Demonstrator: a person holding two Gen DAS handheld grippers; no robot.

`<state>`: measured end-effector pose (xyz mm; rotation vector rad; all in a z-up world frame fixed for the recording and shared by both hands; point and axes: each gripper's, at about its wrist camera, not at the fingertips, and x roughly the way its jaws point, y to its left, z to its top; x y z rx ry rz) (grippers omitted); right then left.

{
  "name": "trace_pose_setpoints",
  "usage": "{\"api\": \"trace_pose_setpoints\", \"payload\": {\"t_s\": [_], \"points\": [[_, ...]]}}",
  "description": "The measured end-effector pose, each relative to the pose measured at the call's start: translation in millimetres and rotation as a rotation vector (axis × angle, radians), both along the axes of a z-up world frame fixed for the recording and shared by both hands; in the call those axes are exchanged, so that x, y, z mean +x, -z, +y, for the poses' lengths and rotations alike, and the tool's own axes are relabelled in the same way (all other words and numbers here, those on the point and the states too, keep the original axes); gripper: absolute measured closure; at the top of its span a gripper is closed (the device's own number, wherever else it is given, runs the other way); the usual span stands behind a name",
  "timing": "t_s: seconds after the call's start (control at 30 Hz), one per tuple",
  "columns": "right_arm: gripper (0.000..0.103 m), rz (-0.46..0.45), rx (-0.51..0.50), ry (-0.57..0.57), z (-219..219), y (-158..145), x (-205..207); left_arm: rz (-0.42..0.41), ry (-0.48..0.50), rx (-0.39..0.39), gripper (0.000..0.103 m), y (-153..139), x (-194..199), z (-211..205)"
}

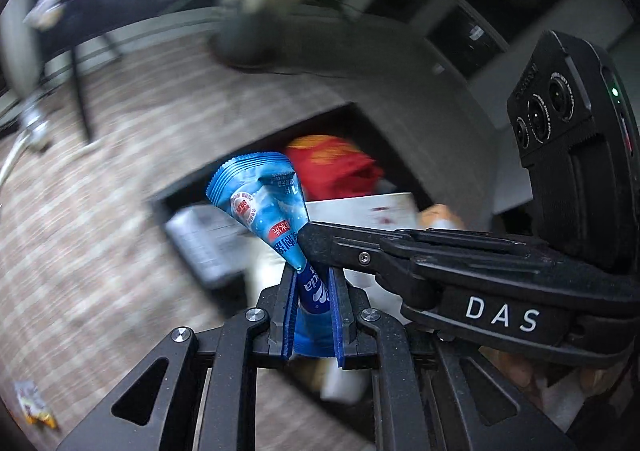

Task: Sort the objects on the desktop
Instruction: 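Carry the blue wipes pack to the bin and open the left gripper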

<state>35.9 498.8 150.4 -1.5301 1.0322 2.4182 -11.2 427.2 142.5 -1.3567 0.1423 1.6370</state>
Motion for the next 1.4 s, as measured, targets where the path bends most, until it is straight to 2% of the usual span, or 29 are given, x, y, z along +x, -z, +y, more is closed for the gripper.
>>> {"api": "trace_pose_setpoints", "payload": {"t_s": [0.3, 0.37, 0.43, 0.47, 0.5, 0.57, 0.63, 0.8, 1.0, 1.07, 1.23, 1.4], "points": [[0.097, -0.02, 0.056, 0.17, 74, -13, 74, -0.018, 0.16, 0.006, 0.091, -11, 47, 88], [0.097, -0.024, 0.074, 0.19, 83, -16, 84, -0.031, 0.171, 0.014, 0.088, -14, 53, 97], [0.096, -0.032, 0.11, 0.212, 91, -22, 93, -0.039, 0.172, 0.021, 0.08, -17, 55, 100], [0.088, -0.032, 0.13, 0.22, 95, -26, 97, -0.04, 0.169, 0.023, 0.078, -20, 55, 100], [0.073, -0.033, 0.14, 0.227, 96, -27, 99, -0.036, 0.169, 0.031, 0.078, -23, 55, 97], [0.059, -0.021, 0.152, 0.237, 98, -33, 103, -0.012, 0.173, 0.033, 0.078, -28, 56, 92], [0.058, -0.016, 0.165, 0.242, 97, -37, 104, 0.012, 0.166, 0.032, 0.078, -32, 54, 87], [0.058, -0.002, 0.169, 0.222, 88, -43, 98, 0.045, 0.121, 0.0, 0.078, -28, 41, 65], [0.058, -0.005, 0.185, 0.151, 62, -42, 73, 0.083, 0.012, -0.07, 0.078, -19, 8, 14], [0.058, -0.003, 0.181, 0.124, 53, -41, 62, 0.104, -0.03, -0.091, 0.074, -16, -6, -6], [0.058, -0.002, 0.202, 0.025, 18, -37, 27, 0.097, -0.176, -0.135, 0.073, -4, -53, -66], [0.058, -0.009, 0.181, -0.059, -17, -25, -10, 0.072, -0.366, -0.191, 0.073, 9, -106, -142]]}}
